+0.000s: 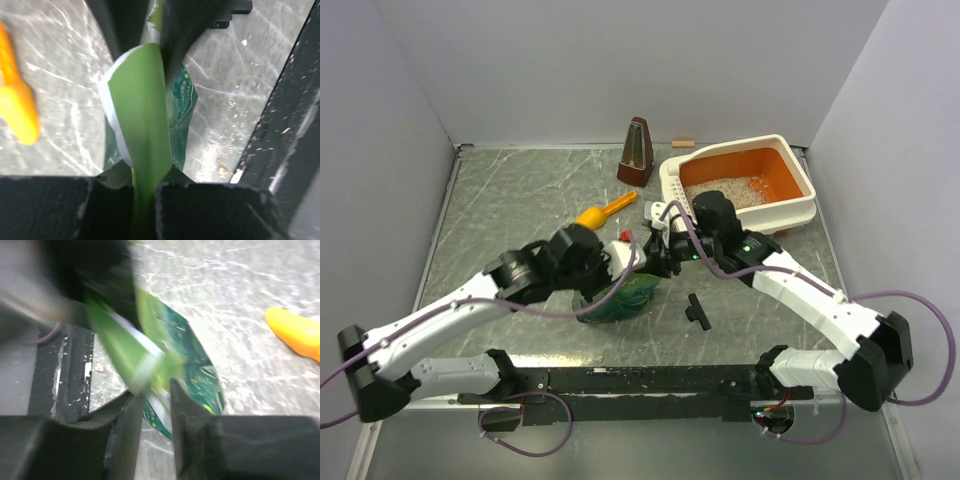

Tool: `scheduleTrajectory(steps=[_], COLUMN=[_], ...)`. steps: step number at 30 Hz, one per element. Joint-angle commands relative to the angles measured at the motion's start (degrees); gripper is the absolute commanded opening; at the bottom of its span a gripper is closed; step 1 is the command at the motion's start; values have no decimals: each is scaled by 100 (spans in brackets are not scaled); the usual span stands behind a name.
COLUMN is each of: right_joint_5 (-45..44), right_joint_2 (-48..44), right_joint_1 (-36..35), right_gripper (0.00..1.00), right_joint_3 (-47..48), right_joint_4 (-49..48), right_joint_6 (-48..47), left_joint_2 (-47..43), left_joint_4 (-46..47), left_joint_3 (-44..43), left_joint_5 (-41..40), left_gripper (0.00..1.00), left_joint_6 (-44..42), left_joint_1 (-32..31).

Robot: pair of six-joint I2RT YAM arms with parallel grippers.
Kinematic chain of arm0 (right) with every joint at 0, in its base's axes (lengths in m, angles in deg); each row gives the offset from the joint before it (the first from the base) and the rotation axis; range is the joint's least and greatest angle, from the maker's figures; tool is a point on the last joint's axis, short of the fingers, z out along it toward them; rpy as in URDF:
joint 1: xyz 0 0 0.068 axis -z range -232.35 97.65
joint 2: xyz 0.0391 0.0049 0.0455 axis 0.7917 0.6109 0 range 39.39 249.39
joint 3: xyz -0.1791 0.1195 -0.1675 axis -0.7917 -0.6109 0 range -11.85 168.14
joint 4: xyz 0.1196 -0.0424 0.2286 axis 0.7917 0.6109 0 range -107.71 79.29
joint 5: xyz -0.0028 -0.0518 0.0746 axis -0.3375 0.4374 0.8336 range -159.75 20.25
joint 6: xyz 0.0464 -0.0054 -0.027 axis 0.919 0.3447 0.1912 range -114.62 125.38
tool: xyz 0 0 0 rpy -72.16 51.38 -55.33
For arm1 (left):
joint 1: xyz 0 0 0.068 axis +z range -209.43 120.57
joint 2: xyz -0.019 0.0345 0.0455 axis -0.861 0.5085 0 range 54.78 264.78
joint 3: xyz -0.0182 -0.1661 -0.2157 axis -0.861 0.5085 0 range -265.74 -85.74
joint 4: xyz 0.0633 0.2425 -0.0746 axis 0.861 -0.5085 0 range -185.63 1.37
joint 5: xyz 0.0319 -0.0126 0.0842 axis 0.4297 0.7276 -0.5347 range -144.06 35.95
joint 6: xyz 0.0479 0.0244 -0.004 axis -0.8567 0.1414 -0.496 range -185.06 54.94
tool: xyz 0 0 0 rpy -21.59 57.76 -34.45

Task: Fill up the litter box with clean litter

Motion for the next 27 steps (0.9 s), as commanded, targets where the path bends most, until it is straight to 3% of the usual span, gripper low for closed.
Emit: scheduleTrajectory(steps=[1, 5, 8, 10, 11, 12, 19, 27], right_joint_5=[-823, -1070, -1176, -1062, -992, -939, -534, -692], right_joint_2=[-656, -982, -1097, -1150, -1202, -1237, -1019, -386], right_joint_1=[-2, -2, -2, -2, 7, 7, -19, -72], right_gripper=[42, 51, 47, 23, 7, 0, 0, 0], right_joint_3=[-257, -170, -64, -3, -3, -11, 365, 990], right_joint_4=[-489, -113, 213, 441, 512, 565, 1197, 1689], right_joint_6=[80, -183, -411, -578, -623, -675, -1036, -1256], left_joint_2=[-1012, -1646, -1866, -1945, -1972, -2007, -2420, -2728], left_joint_4=[843, 1275, 1582, 1767, 1855, 1943, 2400, 2444], left_joint_3=[598, 1274, 1670, 1881, 1961, 2049, 2427, 2533], left_joint_5=[-982, -1236, -1666, -1921, -1984, -2045, -2028, -2046], left_gripper=[1, 1, 1, 1, 1, 1, 1, 1], left_joint_6=[-444, -585, -673, -761, -796, -822, -946, -902], left_joint_1=[-496, -769, -936, -1033, -1051, -1077, -1147, -1147])
